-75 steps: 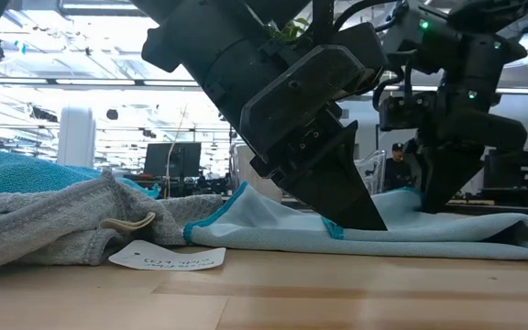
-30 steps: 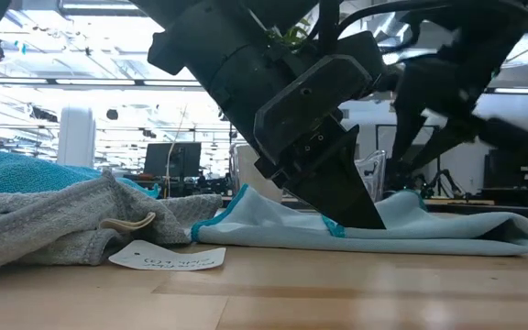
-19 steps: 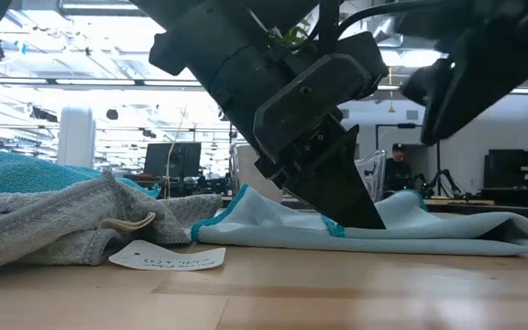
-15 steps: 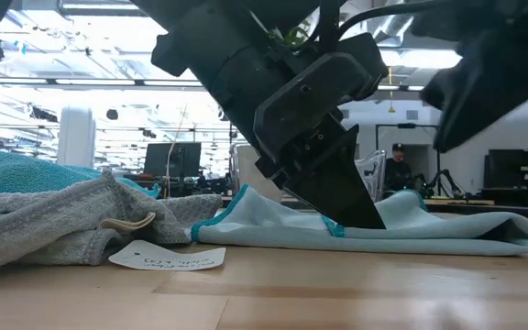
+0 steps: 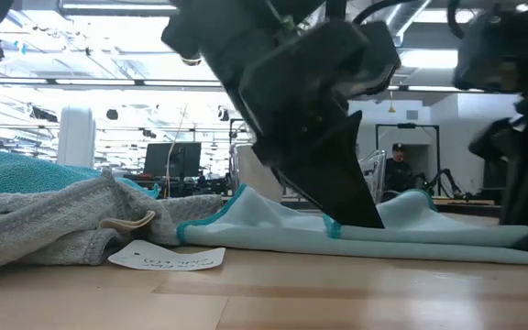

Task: Fold microfiber towels
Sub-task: Fold the light blue microfiber cloth

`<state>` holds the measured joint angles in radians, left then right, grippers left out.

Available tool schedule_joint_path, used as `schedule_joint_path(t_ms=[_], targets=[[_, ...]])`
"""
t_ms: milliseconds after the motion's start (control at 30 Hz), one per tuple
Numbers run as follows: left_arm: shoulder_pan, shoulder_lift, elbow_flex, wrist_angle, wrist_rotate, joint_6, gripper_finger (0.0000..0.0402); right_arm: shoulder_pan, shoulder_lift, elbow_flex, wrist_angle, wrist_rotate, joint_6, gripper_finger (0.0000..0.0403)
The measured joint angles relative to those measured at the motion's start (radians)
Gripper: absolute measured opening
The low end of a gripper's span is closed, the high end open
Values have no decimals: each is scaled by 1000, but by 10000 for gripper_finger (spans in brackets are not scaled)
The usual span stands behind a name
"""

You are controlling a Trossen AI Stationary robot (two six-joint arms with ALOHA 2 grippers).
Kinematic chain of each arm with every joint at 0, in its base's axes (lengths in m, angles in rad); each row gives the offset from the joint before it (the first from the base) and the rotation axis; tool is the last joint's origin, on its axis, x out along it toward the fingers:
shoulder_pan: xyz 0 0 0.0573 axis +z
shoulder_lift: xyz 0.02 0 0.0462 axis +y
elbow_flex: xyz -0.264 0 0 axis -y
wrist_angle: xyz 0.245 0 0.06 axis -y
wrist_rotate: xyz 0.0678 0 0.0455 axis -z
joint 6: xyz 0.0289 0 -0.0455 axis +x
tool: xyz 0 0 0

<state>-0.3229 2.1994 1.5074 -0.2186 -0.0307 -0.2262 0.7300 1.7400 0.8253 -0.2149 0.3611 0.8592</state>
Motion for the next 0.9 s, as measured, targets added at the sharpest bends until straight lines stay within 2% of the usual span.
schedule_joint_path(t_ms=[300, 400, 500, 567, 700, 833, 900], targets=[[-1, 0, 161, -97, -10, 34, 0, 65, 15, 4, -5, -1, 32, 66], [-1, -2, 192, -113, -43, 57, 0, 76, 14, 4, -6, -16, 27, 66], [2, -4, 167, -110, -99, 83, 0, 86, 3, 4, -12, -43, 26, 66], [12, -4, 113, -93, -104, 48, 0, 94, 1, 4, -12, -53, 30, 66], [30, -3, 39, -32, -10, -25, 0, 109, 1, 37, -21, -60, 29, 65], [16, -6, 19, -9, -24, -57, 0, 115, 1, 103, -16, -28, -26, 65], [8, -6, 16, -9, -46, -65, 0, 106, 0, 130, -11, 29, -76, 65]])
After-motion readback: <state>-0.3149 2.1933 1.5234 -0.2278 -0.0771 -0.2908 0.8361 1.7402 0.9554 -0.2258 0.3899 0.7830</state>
